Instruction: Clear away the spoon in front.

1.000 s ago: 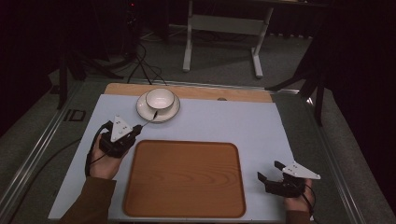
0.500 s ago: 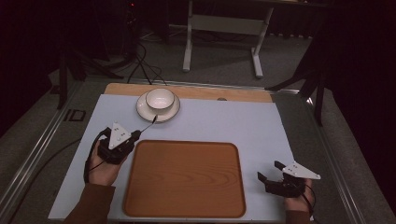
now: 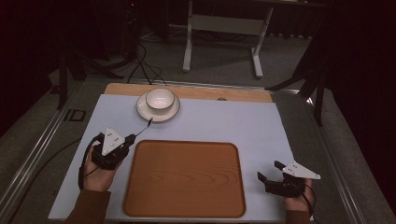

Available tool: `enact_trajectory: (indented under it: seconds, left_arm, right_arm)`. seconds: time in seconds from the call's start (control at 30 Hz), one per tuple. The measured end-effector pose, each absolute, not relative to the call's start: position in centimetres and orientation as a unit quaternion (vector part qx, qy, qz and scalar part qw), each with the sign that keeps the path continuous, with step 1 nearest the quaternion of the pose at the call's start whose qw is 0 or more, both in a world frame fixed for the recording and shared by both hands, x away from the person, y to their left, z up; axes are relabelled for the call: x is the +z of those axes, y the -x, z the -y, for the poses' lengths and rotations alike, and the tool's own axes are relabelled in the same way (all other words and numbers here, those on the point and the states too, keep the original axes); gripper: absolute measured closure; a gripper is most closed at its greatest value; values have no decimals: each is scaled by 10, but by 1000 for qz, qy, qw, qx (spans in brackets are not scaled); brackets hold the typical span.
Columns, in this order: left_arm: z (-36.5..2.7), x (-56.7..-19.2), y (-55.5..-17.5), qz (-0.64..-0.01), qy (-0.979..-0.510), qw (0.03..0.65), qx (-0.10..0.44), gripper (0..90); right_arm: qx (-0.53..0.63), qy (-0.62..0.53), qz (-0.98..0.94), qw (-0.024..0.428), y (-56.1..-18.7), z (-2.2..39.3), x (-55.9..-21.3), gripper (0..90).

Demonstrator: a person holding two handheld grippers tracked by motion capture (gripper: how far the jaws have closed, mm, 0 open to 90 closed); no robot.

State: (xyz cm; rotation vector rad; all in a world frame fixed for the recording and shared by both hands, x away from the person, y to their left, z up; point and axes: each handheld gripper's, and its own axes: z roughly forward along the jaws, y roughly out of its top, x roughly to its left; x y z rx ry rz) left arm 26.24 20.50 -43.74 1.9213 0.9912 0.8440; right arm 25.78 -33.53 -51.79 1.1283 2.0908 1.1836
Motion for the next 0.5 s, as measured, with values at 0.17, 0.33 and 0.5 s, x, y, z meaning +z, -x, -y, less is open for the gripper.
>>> enact_trajectory:
  seconds: [0.17, 0.33, 0.5]
  left_arm:
    - [-206, -439, -259, -394, -758, 402, 329, 889]
    - [-205, -442, -255, -392, -759, 402, 330, 889]
    - [-205, -444, -250, -391, -760, 400, 331, 889]
  right_arm:
    - [432, -412, -765, 240, -258, 335, -518, 154]
    - [433, -412, -764, 242, -257, 335, -518, 154]
    - [432, -413, -765, 241, -257, 334, -518, 154]
